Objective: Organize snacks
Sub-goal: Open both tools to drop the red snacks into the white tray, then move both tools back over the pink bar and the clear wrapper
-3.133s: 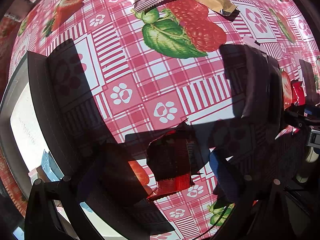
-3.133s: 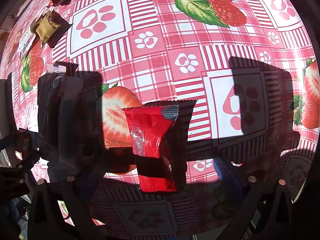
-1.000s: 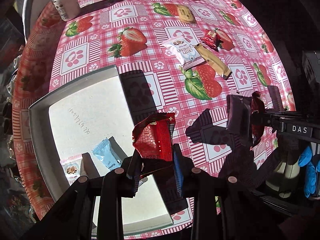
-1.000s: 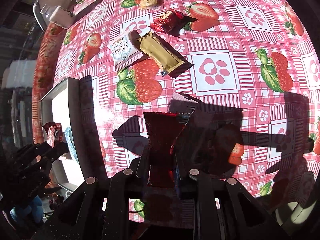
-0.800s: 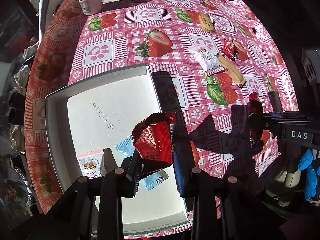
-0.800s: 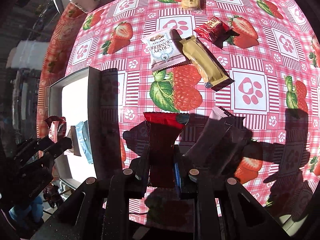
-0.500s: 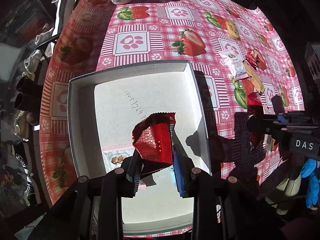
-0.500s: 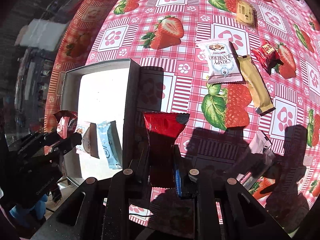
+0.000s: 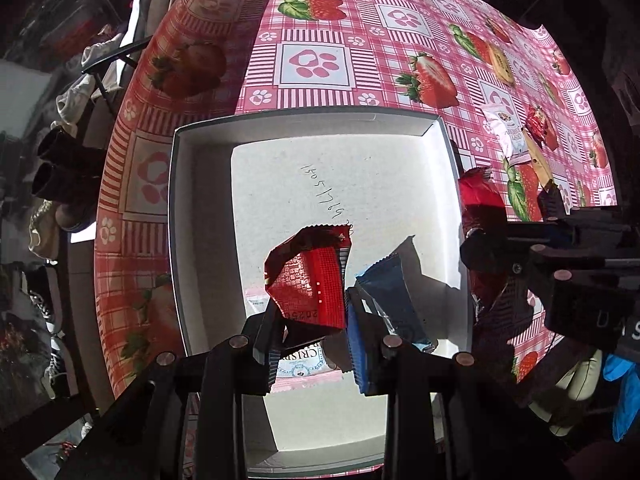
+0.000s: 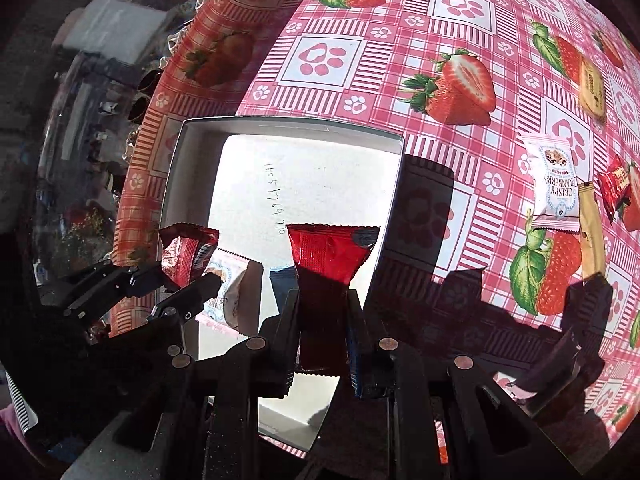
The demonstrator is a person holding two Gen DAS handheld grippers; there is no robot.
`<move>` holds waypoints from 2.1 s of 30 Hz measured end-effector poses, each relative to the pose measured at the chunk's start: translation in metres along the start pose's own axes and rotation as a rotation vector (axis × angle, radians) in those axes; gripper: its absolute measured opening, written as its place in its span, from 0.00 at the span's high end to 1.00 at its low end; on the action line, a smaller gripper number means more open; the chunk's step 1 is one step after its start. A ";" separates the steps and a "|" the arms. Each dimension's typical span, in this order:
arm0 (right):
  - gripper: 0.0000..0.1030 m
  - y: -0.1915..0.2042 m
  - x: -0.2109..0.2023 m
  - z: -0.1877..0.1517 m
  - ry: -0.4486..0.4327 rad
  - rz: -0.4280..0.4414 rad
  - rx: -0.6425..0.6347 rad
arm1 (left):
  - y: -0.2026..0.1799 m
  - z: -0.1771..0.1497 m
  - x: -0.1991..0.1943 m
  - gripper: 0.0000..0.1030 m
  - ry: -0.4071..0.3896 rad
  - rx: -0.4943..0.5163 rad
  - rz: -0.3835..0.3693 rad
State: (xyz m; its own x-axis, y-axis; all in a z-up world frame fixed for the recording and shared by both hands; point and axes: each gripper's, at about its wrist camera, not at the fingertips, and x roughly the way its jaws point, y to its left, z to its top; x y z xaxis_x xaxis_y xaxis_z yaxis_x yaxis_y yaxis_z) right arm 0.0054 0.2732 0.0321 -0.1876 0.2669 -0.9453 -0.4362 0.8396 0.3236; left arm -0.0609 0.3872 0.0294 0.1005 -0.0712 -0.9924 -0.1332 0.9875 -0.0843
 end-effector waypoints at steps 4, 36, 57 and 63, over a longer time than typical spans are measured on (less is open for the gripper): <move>0.78 0.011 0.008 0.008 0.020 0.001 -0.017 | 0.004 0.000 0.003 0.69 0.009 -0.003 -0.002; 0.00 -0.119 -0.010 -0.043 0.020 -0.092 0.341 | -0.070 0.008 0.001 0.25 0.059 0.116 0.012; 0.00 -0.280 -0.001 -0.139 0.089 -0.164 0.700 | -0.162 0.004 0.015 0.24 0.119 0.288 -0.003; 0.00 -0.264 0.009 -0.130 0.091 -0.207 0.650 | -0.188 0.007 0.024 0.24 0.141 0.337 0.006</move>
State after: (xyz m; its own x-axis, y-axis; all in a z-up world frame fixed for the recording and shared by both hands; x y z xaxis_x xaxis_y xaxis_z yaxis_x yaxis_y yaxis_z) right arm 0.0046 -0.0081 -0.0563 -0.2425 0.0532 -0.9687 0.1398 0.9900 0.0194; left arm -0.0264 0.2012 0.0217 -0.0391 -0.0603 -0.9974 0.2012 0.9772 -0.0670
